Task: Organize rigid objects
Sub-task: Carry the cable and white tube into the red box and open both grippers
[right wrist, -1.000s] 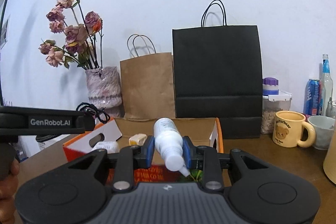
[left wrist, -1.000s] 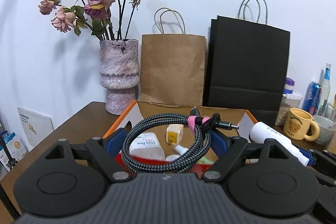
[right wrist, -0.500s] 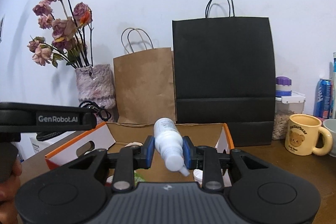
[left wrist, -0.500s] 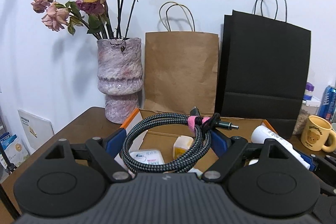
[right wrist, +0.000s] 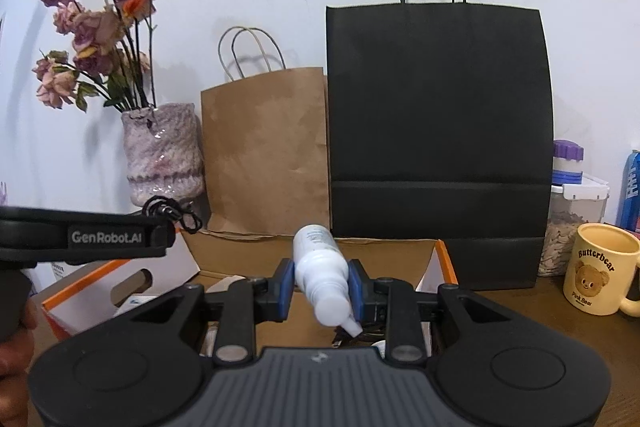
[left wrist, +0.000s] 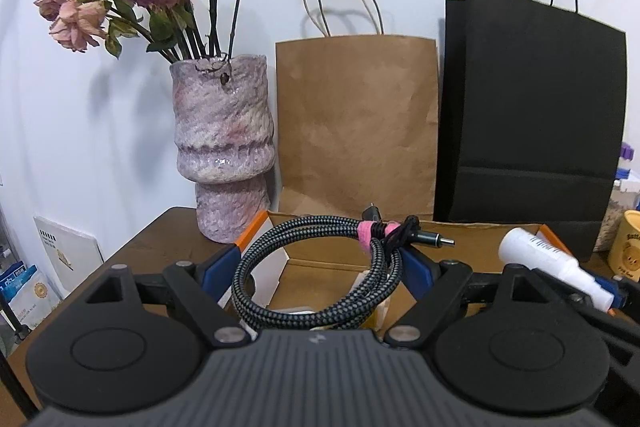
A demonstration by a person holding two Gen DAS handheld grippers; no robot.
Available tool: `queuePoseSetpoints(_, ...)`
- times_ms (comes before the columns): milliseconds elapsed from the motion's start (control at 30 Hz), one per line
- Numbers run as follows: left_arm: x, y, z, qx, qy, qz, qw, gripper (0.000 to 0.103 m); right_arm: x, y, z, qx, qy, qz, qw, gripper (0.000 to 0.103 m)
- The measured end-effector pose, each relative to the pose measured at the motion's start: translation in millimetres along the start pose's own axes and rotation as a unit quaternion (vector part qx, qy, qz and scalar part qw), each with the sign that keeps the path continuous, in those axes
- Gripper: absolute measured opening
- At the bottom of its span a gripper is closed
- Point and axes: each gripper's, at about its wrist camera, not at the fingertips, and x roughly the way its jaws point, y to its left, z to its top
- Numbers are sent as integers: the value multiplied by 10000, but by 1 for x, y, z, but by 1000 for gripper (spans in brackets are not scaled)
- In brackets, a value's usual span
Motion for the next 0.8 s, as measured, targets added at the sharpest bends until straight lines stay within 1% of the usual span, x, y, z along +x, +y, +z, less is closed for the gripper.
queuePoseSetpoints(167, 12, 2, -3, 108, 186, -41, 9998, 89, 11, -4, -2, -45, 278, 44, 9996, 28)
queuePoseSetpoints(200, 13, 3, -4, 125, 200, -22, 9997, 97, 13, -6, -3, -43, 369, 65, 9993, 29)
queuePoseSetpoints(233, 12, 3, -4, 134, 179, 17, 9997, 103, 12, -6, -4, -32, 403, 61, 9992, 29)
queuePoseSetpoints(267, 11, 5, -4, 138, 141, 7, 9998, 103, 12, -7, -5, -35, 439, 47, 9990, 38)
queuePoseSetpoints(300, 10, 6, -4, 139, 128, -3, 9998, 103, 12, -7, -5, -48, 459, 17, 9989, 57)
queuePoseSetpoints(333, 10, 7, -4, 134, 136, 6, 9998, 103, 11, -7, -5, -65, 445, -31, 9990, 68)
queuePoseSetpoints(367, 10, 8, -3, 121, 137, 20, 9998, 103, 10, -6, -4, -93, 414, -68, 9991, 84)
queuePoseSetpoints(400, 10, 10, -3, 104, 135, 25, 9999, 103, 9, -6, -4, -123, 383, -79, 9992, 90)
queuePoseSetpoints(433, 10, 11, -3, 86, 146, 27, 9999, 103, 8, -5, -3, -143, 380, -80, 9991, 92)
queuePoseSetpoints(500, 10, 13, -3, 58, 172, 55, 9998, 103, 7, -5, -2, -165, 377, -88, 9991, 103)
queuePoseSetpoints(800, 11, 15, -3, 36, 209, 73, 9997, 103, 6, -2, -1, -261, 451, -78, 9986, 103)
